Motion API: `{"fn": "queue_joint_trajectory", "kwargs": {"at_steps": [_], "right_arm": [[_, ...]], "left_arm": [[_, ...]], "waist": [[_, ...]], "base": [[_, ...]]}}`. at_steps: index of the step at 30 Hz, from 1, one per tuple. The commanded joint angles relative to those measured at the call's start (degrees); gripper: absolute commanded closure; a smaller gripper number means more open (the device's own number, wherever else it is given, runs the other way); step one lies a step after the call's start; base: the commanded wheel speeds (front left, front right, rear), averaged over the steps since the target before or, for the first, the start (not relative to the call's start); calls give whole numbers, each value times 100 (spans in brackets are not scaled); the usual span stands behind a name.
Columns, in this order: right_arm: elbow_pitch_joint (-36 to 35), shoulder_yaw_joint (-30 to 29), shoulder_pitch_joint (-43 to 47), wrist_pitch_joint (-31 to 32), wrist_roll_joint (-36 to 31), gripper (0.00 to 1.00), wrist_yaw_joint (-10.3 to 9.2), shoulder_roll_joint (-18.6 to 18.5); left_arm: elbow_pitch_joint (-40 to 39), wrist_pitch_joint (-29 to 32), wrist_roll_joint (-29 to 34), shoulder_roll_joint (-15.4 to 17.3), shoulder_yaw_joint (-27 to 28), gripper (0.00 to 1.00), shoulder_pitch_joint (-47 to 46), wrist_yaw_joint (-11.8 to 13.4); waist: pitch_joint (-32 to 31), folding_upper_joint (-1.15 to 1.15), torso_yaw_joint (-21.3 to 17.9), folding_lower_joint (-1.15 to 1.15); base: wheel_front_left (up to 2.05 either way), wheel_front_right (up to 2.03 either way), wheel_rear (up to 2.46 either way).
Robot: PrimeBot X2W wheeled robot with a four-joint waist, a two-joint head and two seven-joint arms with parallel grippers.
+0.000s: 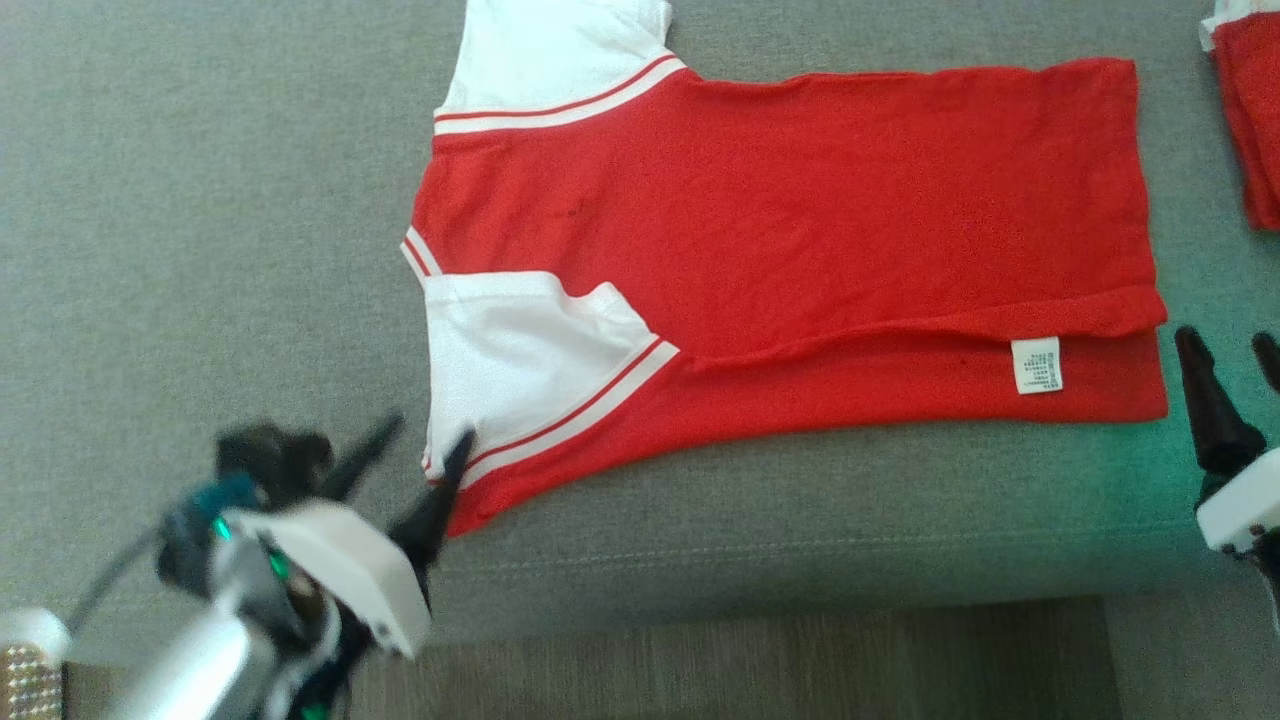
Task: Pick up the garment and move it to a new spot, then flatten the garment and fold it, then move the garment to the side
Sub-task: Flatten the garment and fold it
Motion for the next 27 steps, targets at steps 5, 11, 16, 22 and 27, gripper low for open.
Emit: {"fn": "queue_joint_trajectory", "kwargs": {"at_steps": [5,11,16,22,27], "right_arm": [[-547,282,-181,-188,-101,0,-2,91],[-720,793,-657,-558,-14,0,-2,105],[-631,1207,-1036,-921,78,0,-2,45],[-430,1483,-1279,-1209,156,0,-2,-3],[-279,1679,-1439,-1382,230,0,-2,-22]], "left_arm": [[-655,566,-43,406,599,0,-1438,-87],[420,1436,-147,390,642,0,-3484,-554],[1710,1960,75,200,381,0,-5036,-944],[2954,2482,458,117,13,0,-6296,-1273],[3647,2693,741,161,-216,0,-6933,-1411]], "waist": [[181,0,-121,0],[680,0,-340,0],[1178,0,-619,0],[1621,0,-923,0],[1831,0,-1141,0]], "base": [[0,0,0],[0,0,0],[0,0,0],[0,0,0],[0,0,0]]}}
